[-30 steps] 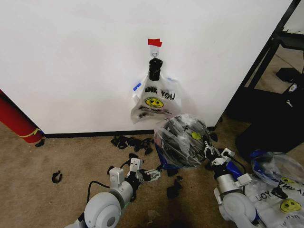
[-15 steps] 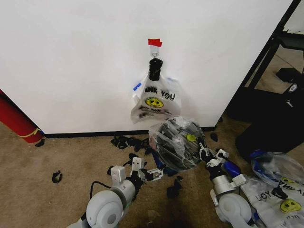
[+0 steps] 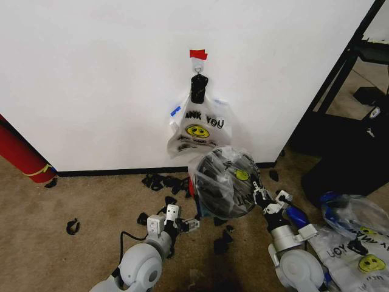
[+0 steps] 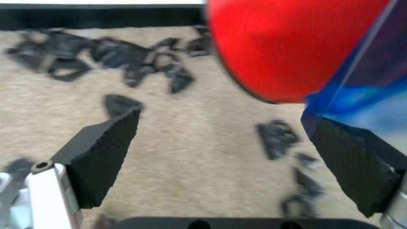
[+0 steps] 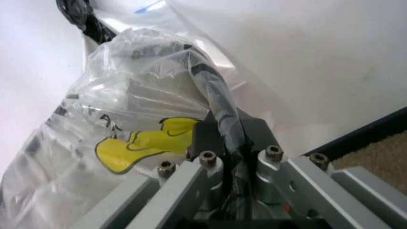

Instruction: Pick up the garbage bag from the wall and place it over the trash bin.

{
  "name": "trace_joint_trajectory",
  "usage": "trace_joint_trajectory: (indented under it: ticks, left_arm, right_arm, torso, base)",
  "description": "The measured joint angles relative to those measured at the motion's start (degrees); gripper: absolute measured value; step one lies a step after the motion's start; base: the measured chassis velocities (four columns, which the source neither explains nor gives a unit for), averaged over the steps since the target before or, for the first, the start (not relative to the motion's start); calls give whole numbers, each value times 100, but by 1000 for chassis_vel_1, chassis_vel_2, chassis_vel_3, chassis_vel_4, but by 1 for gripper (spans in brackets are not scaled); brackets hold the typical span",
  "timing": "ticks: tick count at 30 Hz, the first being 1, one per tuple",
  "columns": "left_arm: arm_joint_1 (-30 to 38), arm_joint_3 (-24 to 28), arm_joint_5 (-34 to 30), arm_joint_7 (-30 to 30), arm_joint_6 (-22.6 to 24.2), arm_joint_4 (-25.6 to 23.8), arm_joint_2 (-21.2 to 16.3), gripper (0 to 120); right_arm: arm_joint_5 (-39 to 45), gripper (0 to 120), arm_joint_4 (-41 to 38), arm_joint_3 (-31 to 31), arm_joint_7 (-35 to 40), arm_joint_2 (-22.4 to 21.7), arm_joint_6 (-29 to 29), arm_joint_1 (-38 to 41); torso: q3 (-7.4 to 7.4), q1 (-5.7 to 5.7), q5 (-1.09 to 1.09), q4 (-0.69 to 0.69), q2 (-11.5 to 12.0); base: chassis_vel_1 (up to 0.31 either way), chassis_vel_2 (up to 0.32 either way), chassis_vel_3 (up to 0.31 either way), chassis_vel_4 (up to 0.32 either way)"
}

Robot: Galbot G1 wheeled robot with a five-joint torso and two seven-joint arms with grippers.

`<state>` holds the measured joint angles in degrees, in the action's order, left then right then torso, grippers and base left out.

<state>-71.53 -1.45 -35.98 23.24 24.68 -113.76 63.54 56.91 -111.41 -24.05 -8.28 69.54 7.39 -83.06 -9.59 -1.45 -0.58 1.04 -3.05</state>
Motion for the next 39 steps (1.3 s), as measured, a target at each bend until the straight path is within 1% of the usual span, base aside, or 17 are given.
trace_joint_trajectory:
  ticks: [3,5,8,12,13,15,22,26,27,29,31,34,35,36,37,38,39]
  left_arm:
    - [-60,-46,15,10,-27,-12,-86,100]
    - [-197,-72,33,-198,-21,-188,-214,100]
    - [-280,-68,98,-384,-1,-301,-290,100]
    - [-477,-79,577,-1095,-20,-485,-468,100]
    - [-477,-79,577,-1095,-20,-485,-468,100]
    - [-566,-144,928,-1332,-143,-512,-529,100]
    - [-722,-298,949,-1205,-331,-886,-501,100]
    - [-904,-255,775,-528,-755,-1826,-292,100]
    - [-942,-196,806,-523,-850,-2048,-268,97]
    - [-963,-144,840,-538,-883,-2161,-267,95]
    - [-951,38,1011,-623,-921,-2239,-297,86]
    - [-800,234,1325,-645,-1041,-1939,-340,72]
    - [-800,234,1325,-645,-1041,-1939,-340,72]
    - [-751,265,1352,-645,-1060,-1875,-350,69]
    - [-672,310,1352,-636,-1064,-1808,-367,63]
    - [-640,324,1344,-628,-1060,-1788,-373,61]
    - [-561,355,1330,-593,-1022,-1750,-378,55]
  right_arm:
    - [-10,1,5,18,3,-7,-3,23]
    - [-13,1,75,31,41,9,-1,99]
    - [-13,1,143,45,91,39,2,158]
    - [8,1,385,83,292,148,3,343]
    - [8,1,385,83,292,148,3,343]
    - [5,1,568,52,320,187,16,450]
    - [-85,1,878,-21,311,197,142,547]
    - [-467,1,1074,-8,136,212,323,523]
    - [-637,1,1111,15,81,229,385,519]
    - [-779,1,1132,39,29,240,434,518]
    - [-1218,1,1172,159,-138,276,598,520]
    - [-1796,1,1206,373,-366,346,935,556]
    - [-1796,1,1206,373,-366,346,935,556]
    - [-1908,1,1207,426,-411,359,1002,563]
    - [-2099,1,1229,531,-496,384,1128,585]
    - [-2155,1,1239,561,-517,392,1167,594]
    - [-2307,1,1276,643,-569,424,1281,629]
  torso:
    - [0,0,0,0,0]
    - [0,0,0,-1,0]
    - [0,0,1,-1,0]
    - [0,0,1,-1,0]
    - [0,0,1,-1,0]
    - [0,0,0,-1,0]
    - [0,0,0,0,0]
    - [0,0,0,0,0]
    - [0,0,1,0,0]
    - [0,0,1,0,0]
    - [0,0,1,-1,0]
    - [0,0,0,0,0]
    - [0,0,0,0,0]
    - [0,0,0,-1,0]
    - [0,0,0,-1,0]
    - [0,0,0,-1,0]
    - [0,0,0,0,0]
  base:
    - [0,0,0,0]
    - [0,0,0,0]
    - [0,0,0,0]
    - [0,0,0,0]
    - [0,0,0,0]
    - [0,0,0,0]
    - [0,0,0,0]
    - [0,0,0,0]
    - [0,0,0,0]
    - [0,0,0,0]
    - [0,0,0,0]
    - [0,0,0,0]
    - [0,0,0,0]
    - [0,0,0,0]
    - [0,0,0,0]
    - [0,0,0,0]
    - [0,0,0,0]
